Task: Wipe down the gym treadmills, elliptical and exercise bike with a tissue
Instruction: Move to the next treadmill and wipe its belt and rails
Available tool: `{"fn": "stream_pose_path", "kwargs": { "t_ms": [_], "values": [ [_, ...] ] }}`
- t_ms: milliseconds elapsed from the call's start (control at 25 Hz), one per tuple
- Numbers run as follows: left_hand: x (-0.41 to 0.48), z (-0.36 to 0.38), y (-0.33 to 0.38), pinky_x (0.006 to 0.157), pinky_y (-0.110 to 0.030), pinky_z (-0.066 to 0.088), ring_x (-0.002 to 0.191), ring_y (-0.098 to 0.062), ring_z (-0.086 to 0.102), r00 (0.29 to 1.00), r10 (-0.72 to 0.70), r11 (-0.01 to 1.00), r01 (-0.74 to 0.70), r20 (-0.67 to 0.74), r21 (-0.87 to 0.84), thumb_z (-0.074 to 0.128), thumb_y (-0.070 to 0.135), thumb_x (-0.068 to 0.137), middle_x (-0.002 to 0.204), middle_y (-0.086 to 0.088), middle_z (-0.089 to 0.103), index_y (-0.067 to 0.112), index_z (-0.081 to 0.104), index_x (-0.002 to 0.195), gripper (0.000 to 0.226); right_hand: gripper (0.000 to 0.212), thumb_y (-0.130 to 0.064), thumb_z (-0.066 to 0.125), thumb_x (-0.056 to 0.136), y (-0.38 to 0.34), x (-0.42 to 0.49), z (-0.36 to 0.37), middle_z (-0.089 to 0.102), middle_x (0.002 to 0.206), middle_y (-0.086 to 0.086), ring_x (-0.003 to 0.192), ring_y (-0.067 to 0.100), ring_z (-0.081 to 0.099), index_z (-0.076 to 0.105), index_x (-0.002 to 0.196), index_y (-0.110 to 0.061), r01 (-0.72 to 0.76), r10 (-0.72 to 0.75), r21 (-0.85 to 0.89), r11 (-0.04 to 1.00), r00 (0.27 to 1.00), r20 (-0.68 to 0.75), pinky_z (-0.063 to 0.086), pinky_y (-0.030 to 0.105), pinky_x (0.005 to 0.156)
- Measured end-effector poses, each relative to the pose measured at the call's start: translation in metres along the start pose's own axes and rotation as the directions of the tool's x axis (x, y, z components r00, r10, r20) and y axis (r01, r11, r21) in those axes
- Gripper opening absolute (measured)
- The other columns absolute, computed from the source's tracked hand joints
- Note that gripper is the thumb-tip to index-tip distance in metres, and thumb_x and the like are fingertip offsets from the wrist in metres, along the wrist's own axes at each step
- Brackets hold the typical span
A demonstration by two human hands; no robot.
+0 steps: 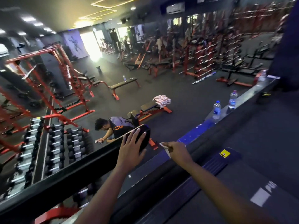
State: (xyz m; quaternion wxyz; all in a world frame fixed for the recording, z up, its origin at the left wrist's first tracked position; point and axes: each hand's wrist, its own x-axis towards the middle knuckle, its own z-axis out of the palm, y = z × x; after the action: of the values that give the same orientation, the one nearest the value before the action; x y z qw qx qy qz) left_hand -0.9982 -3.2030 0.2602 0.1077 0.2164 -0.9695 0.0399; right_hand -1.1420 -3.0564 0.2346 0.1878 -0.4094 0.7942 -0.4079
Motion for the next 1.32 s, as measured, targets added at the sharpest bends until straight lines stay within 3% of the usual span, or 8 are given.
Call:
{"fn": "stream_pose_path", "kwargs": {
  "t_ms": [280, 400, 480, 600, 680, 800, 960, 1320],
  "values": [
    [-0.004, 0.058, 0.084, 0.088, -0.047, 0.051, 0.109, -0.026, 0.064, 0.962, 0.210, 0.946, -0.155, 0.173, -0.284, 0.040, 0.047, 0.082, 0.123, -0.008, 0.063, 0.017, 0.063, 0.122, 0.055, 0.034, -0.008, 0.048, 0.093, 0.057, -0.071, -0.054, 0.067, 0.112, 0.013, 0.102, 0.020, 0.062, 0.061, 0.124, -0.016, -0.245, 0.245, -0.173, 0.954, 0.969, -0.025, 0.038, 0.017, 0.076],
    [0.010, 0.087, 0.141, 0.113, -0.040, 0.031, 0.132, -0.019, 0.043, 0.906, 0.325, 0.890, -0.196, 0.270, -0.411, 0.035, 0.054, 0.087, 0.144, -0.004, 0.044, 0.020, 0.046, 0.139, 0.063, 0.035, -0.009, 0.046, 0.094, 0.093, -0.103, -0.092, 0.065, 0.116, 0.014, 0.108, 0.023, 0.060, 0.060, 0.125, -0.018, -0.379, 0.361, -0.197, 0.904, 0.924, -0.122, 0.040, 0.024, 0.084],
    [0.030, 0.106, 0.181, 0.116, -0.035, 0.020, 0.138, -0.014, 0.032, 0.854, 0.406, 0.868, -0.249, 0.326, -0.429, 0.044, 0.042, 0.096, 0.151, 0.001, 0.033, 0.024, 0.035, 0.146, 0.054, 0.031, -0.011, 0.047, 0.095, 0.117, -0.121, -0.121, 0.065, 0.116, 0.015, 0.110, 0.023, 0.060, 0.062, 0.122, -0.016, -0.460, 0.431, -0.160, 0.873, 0.883, -0.186, 0.040, 0.021, 0.079],
    [0.075, 0.127, 0.254, 0.113, -0.026, 0.023, 0.136, -0.016, 0.035, 0.780, 0.515, 0.815, -0.316, 0.356, -0.486, 0.048, 0.032, 0.098, 0.151, -0.001, 0.033, 0.018, 0.037, 0.146, 0.051, 0.033, -0.012, 0.044, 0.096, 0.163, -0.141, -0.166, 0.060, 0.126, 0.005, 0.113, 0.020, 0.057, 0.060, 0.124, -0.017, -0.550, 0.510, -0.188, 0.814, 0.830, -0.224, 0.037, 0.015, 0.073],
    [0.112, 0.137, 0.310, 0.110, -0.025, 0.027, 0.134, -0.017, 0.039, 0.733, 0.569, 0.783, -0.345, 0.373, -0.517, 0.048, 0.032, 0.098, 0.148, -0.003, 0.038, 0.014, 0.040, 0.144, 0.050, 0.034, -0.024, 0.044, 0.093, 0.201, -0.147, -0.202, 0.063, 0.123, 0.006, 0.111, 0.021, 0.060, 0.063, 0.121, -0.022, -0.613, 0.563, -0.145, 0.777, 0.779, -0.277, 0.044, 0.023, 0.087],
    [0.167, 0.149, 0.389, 0.109, -0.029, 0.032, 0.133, -0.017, 0.041, 0.684, 0.615, 0.760, -0.379, 0.393, -0.528, 0.049, 0.033, 0.097, 0.147, -0.003, 0.040, 0.014, 0.042, 0.142, 0.049, 0.038, -0.033, 0.042, 0.090, 0.251, -0.156, -0.262, 0.065, 0.116, 0.012, 0.112, 0.026, 0.059, 0.064, 0.120, -0.023, -0.686, 0.619, -0.100, 0.721, 0.702, -0.353, 0.042, 0.027, 0.089],
    [0.227, 0.154, 0.475, 0.111, -0.028, 0.028, 0.136, -0.018, 0.037, 0.648, 0.652, 0.738, -0.424, 0.393, -0.526, 0.048, 0.033, 0.098, 0.149, -0.004, 0.037, 0.014, 0.040, 0.144, 0.050, 0.038, -0.010, 0.047, 0.091, 0.298, -0.157, -0.341, 0.059, 0.126, 0.013, 0.119, 0.028, 0.052, 0.059, 0.126, -0.019, -0.732, 0.641, -0.120, 0.670, 0.653, -0.404, 0.037, 0.027, 0.091],
    [0.340, 0.174, 0.584, 0.111, -0.031, 0.029, 0.136, -0.018, 0.037, 0.623, 0.676, 0.723, -0.453, 0.394, -0.522, 0.047, 0.036, 0.098, 0.149, -0.004, 0.037, 0.017, 0.039, 0.145, 0.052, 0.038, -0.006, 0.045, 0.091, 0.395, -0.096, -0.458, 0.059, 0.123, 0.016, 0.115, 0.029, 0.054, 0.060, 0.125, -0.017, -0.704, 0.615, -0.140, 0.696, 0.685, -0.390, 0.039, 0.024, 0.087]
  ]
}}
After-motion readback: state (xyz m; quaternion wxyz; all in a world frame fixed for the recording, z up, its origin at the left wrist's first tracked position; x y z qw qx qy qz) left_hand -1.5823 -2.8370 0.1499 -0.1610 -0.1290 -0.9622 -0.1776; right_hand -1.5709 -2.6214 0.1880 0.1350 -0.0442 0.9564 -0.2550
